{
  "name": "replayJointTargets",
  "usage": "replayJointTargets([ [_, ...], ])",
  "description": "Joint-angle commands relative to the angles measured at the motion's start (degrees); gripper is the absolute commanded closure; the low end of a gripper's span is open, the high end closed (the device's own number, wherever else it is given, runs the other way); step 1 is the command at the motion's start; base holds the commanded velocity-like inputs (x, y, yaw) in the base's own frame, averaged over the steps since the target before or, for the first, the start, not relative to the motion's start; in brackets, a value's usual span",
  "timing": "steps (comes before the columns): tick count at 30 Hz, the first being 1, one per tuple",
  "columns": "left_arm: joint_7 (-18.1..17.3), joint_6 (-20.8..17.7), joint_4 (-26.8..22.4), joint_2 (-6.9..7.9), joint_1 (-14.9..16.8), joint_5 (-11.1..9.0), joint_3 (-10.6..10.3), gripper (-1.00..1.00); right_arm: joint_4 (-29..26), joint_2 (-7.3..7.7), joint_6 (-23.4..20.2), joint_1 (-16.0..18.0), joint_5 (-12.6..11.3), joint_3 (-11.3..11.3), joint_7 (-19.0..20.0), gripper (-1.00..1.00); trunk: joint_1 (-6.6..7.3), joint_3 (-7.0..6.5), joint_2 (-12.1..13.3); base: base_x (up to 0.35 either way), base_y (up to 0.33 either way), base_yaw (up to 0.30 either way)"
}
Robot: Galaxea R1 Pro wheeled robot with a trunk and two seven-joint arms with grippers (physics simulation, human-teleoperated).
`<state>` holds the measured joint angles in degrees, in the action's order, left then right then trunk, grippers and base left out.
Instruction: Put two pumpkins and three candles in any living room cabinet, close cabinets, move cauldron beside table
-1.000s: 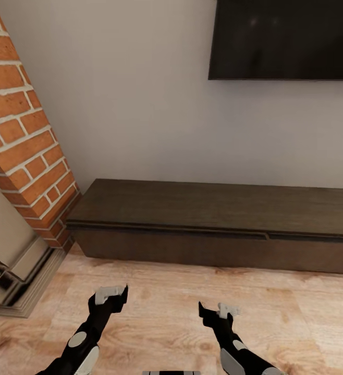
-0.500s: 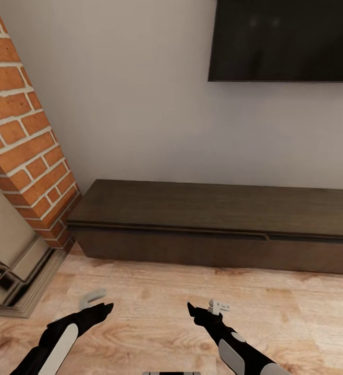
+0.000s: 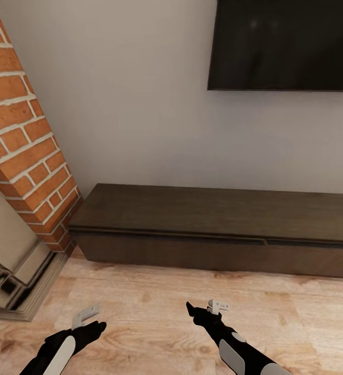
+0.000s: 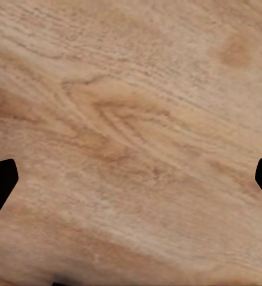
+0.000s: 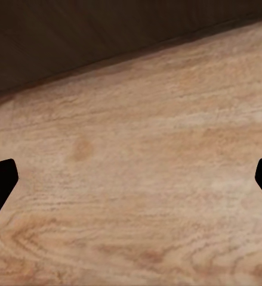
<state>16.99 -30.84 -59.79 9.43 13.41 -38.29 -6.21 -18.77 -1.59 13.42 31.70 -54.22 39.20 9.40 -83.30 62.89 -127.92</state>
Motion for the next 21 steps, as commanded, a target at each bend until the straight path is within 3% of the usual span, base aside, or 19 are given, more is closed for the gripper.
replayJointTargets([
  [1, 0.54, 0.18, 0.06, 0.07, 0.03, -0.62, -0.17, -1.0, 0.04, 0.01, 0.25, 0.07, -0.6, 0.37, 0.24, -1.0, 0.23, -0.14, 0.4, 0.0, 0.0, 0.0],
  [14, 0.41, 1.92, 1.85, 0.06, 0.04, -0.98, -0.13, -1.0, 0.17, 0.01, 0.15, 0.04, -0.7, 0.33, 0.22, -1.0, 3.09, -2.48, 5.61, -0.01, 0.0, 0.0],
  [21, 0.41, 2.01, 1.87, 0.06, 0.04, -1.0, -0.12, -1.0, 0.24, 0.01, 0.06, 0.04, -0.78, -0.08, 0.17, -1.0, 4.63, -3.73, 8.42, -0.265, 0.0, 0.0],
])
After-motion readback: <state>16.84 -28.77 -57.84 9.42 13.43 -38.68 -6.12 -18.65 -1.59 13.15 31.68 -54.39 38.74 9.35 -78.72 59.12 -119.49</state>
